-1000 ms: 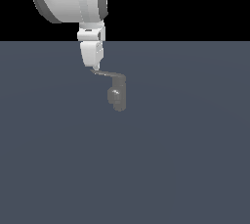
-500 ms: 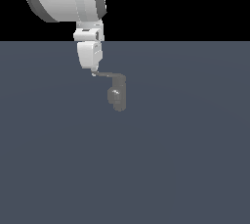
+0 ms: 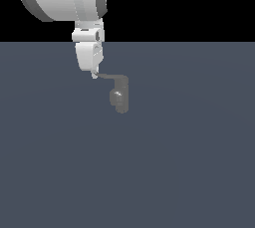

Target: Turn on the faucet by rotating a designated handle.

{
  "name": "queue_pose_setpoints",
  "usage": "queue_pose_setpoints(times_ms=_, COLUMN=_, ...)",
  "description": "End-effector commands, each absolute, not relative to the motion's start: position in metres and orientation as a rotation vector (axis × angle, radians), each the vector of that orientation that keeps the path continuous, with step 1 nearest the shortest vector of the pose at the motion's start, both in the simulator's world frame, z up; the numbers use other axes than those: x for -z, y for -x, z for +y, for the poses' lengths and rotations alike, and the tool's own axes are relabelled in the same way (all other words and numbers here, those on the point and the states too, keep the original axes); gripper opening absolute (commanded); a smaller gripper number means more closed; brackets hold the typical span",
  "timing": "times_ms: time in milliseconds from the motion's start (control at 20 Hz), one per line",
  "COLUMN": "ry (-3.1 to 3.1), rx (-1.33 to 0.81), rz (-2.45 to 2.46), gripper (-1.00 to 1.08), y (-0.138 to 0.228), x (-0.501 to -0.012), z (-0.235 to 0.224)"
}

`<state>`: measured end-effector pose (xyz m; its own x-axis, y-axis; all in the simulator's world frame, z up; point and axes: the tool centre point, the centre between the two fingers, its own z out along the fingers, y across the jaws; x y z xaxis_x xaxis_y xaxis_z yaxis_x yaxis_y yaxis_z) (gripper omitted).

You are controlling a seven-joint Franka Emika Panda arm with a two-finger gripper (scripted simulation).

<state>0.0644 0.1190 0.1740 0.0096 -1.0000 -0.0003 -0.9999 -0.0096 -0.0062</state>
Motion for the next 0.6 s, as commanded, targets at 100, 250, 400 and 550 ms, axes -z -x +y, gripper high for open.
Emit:
queue_pose_setpoints(times_ms=100, ry=2.226, rx=0.004, rz=2.216, gripper=-1.00, y=-0.053, x=-0.173, z=0.108)
queue_pose_setpoints(times_ms=250, ry=2.227, rx=0.003, rz=2.216, gripper=-1.00, y=-0.045, x=-0.173, z=0.104)
queue_pose_setpoints(times_ms=400, ry=2.227, rx=0.003, rz=2.216, gripper=-1.00, y=-0.038, x=-0.173, z=0.099)
queue_pose_setpoints(times_ms=550, ry=2.228, rx=0.002, rz=2.215, gripper=-1.00, y=-0.030, x=-0.173, z=0.095)
